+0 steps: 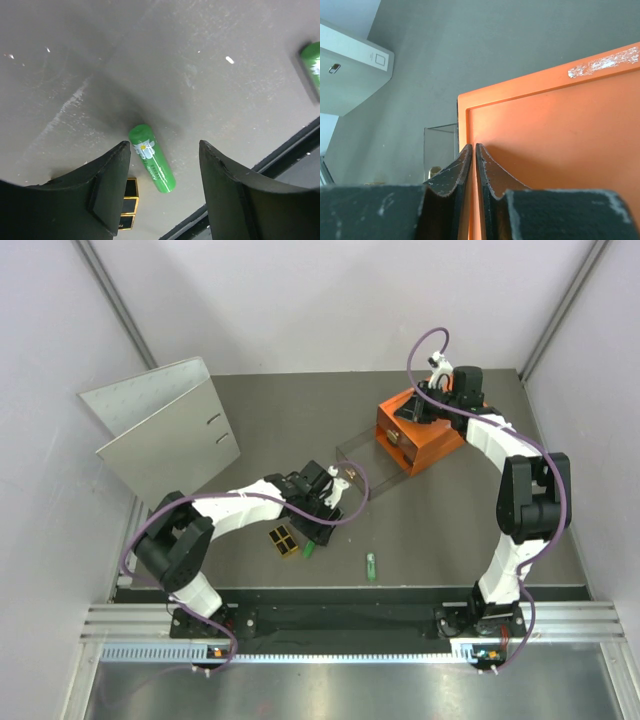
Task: Organize the makeup
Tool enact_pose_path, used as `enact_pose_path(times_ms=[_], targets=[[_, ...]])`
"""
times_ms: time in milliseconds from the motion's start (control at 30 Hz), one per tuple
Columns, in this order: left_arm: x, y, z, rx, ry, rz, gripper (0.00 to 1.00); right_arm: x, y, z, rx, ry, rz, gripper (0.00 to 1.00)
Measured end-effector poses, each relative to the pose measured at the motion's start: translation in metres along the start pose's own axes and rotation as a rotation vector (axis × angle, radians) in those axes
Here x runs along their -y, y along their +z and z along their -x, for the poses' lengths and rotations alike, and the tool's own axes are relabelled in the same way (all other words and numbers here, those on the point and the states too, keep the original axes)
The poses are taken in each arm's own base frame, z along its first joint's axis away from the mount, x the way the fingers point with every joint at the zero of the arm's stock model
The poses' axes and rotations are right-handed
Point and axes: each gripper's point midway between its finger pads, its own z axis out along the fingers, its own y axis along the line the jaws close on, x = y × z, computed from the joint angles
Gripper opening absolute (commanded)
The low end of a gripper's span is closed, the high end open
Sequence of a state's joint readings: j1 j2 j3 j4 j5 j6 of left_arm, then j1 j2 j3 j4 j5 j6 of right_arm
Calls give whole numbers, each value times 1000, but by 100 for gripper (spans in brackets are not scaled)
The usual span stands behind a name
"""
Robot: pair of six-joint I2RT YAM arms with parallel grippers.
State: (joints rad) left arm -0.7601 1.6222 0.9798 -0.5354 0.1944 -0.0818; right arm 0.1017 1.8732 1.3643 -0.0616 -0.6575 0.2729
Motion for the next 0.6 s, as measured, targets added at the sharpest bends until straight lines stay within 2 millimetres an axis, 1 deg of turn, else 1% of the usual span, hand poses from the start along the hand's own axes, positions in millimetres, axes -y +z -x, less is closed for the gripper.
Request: enact_pose_path(times_ms=[100, 133, 200, 267, 300, 333, 367, 433, 600], targets=[[-2, 3, -4, -11, -6, 13, 55, 0, 0, 0, 0, 0, 0, 10], [-3, 4, -6, -15, -9, 17, 47, 0, 0, 0, 0, 0, 0, 10], [-4, 6, -8, -26, -17, 22, 45, 0, 0, 0, 0, 0, 0, 10], [-8, 10, -11, -40, -20, 37, 40, 0, 0, 0, 0, 0, 0, 10], [-9, 11, -11, -41, -23, 42, 35, 0, 0, 0, 0, 0, 0, 10], [-10, 11, -11, -38, -23, 49, 30, 0, 0, 0, 0, 0, 0, 10], [-11, 11, -10, -37, -24, 55, 13, 0, 0, 0, 0, 0, 1, 10], [-12, 11, -11, -36, -22, 62, 1, 0, 0, 0, 0, 0, 1, 10], [-11, 11, -9, -32, -19, 60, 0, -1, 0, 1, 1, -1, 1, 10]])
